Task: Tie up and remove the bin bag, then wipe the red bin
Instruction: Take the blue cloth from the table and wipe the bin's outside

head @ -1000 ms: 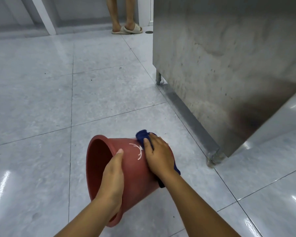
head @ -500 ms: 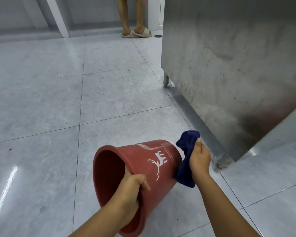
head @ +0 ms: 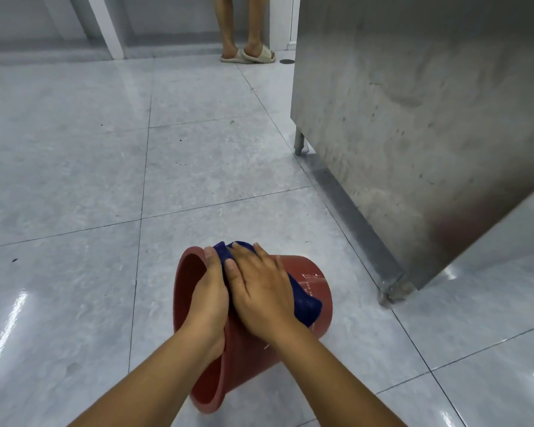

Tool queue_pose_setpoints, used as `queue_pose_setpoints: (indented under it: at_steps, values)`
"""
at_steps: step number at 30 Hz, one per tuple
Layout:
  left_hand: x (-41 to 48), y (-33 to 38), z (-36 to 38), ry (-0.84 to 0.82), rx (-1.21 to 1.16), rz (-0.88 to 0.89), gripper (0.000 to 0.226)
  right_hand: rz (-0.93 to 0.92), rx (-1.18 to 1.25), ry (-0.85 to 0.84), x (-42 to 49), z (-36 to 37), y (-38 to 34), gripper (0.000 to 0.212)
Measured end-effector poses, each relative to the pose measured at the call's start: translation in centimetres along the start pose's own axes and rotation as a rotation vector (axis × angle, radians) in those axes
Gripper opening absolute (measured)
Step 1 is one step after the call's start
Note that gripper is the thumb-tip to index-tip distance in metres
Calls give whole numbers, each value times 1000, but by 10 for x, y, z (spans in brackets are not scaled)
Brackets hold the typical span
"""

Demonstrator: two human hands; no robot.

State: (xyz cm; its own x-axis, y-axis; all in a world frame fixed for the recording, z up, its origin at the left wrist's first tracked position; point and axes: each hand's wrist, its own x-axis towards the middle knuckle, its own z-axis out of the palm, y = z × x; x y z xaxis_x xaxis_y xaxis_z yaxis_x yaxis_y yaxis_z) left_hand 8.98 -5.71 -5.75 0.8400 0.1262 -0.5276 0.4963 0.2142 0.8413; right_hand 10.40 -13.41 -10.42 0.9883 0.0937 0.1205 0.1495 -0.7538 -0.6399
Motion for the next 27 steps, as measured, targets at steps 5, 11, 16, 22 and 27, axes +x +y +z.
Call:
queue_pose_setpoints:
  at_steps: [5, 11, 16, 22, 27]
  values:
    - [9, -2, -12, 35, 51, -36, 68, 117, -45, -5, 19, -1, 21, 49]
    - [12, -5, -19, 34, 110, 6, 58, 295, -113, 87, 21, -8, 65, 48]
    - [12, -9, -16, -32, 152, 55, 62, 573, -16, 147, 21, -19, 105, 46]
    - [14, -16, -28, -64, 161, 107, 50, 928, 777, 449, 10, -49, 135, 42]
    - [19, -7, -32, -131, 74, 62, 17, 591, 595, 477, -2, -63, 80, 41]
